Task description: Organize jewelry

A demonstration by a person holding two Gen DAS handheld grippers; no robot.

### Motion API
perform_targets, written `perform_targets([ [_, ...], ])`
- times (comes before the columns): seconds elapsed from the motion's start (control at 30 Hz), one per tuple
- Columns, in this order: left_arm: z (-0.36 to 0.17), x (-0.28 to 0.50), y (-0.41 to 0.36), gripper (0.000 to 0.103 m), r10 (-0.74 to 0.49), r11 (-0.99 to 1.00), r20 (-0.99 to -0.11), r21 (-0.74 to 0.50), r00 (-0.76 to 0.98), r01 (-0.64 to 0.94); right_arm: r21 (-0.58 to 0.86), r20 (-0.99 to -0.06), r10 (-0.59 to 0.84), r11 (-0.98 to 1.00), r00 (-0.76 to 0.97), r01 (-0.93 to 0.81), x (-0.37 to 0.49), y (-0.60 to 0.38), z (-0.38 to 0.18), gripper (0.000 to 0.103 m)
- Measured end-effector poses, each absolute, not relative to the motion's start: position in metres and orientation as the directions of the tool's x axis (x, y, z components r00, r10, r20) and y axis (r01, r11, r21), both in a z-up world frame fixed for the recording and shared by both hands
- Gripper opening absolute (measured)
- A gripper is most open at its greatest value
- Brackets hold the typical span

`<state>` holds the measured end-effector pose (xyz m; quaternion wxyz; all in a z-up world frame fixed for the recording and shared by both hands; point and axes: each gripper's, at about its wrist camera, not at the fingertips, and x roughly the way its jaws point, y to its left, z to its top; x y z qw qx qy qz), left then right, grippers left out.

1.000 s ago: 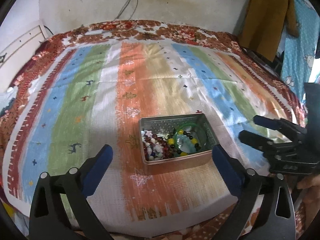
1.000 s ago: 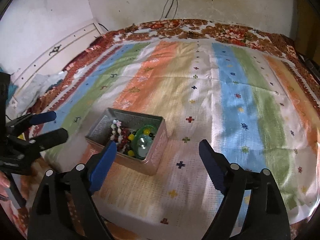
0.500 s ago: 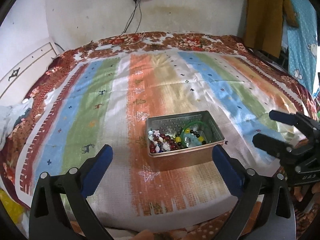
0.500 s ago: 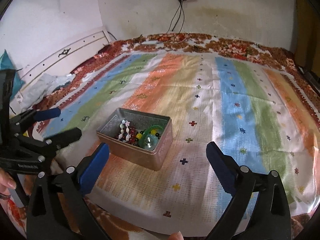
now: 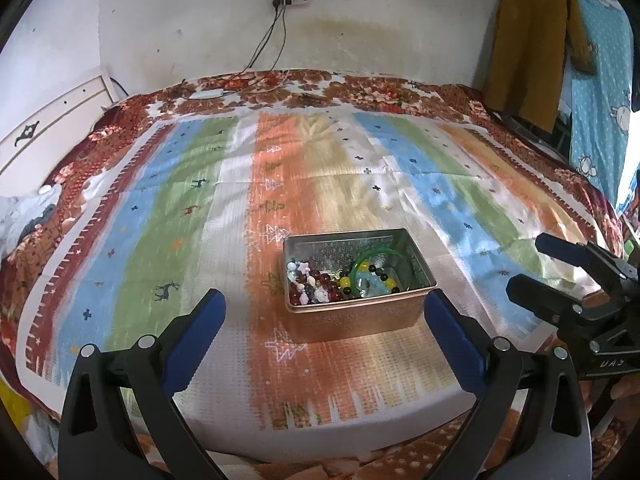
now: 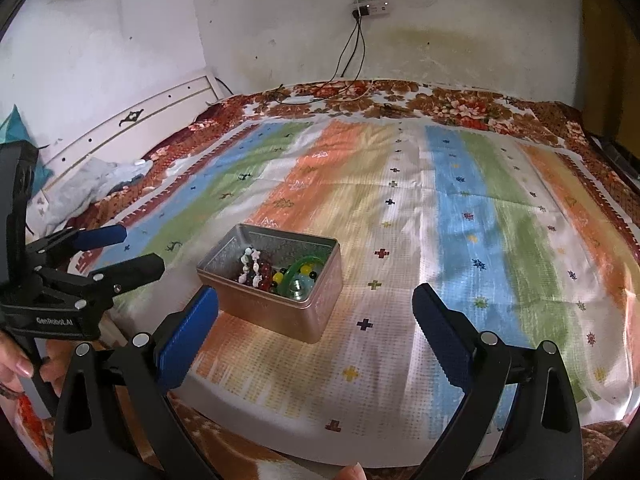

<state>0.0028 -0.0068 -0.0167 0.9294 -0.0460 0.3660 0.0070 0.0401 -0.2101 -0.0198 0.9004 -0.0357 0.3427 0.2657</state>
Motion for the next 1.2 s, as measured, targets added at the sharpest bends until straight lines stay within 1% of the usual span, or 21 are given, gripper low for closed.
perform_targets([
  [0.83,-0.0143,0.0012,-0.0084,0.097,-0.038,0.996,-0.670,-0.087,0.741,-0.028,0.108,-0.641,0.439,0.864,0.630,-0.492,0.0409,-0.2108,-0.0223,0.098],
  [1.2,-0.0187,0.0037,-0.0102,0.097,-0.051,0.996,-0.686,-0.093,0.726,-0.018,0.111,-0.644,0.435,0.867,0.630,-0.485,0.0432,-0.2133,-0.0231,0.098],
])
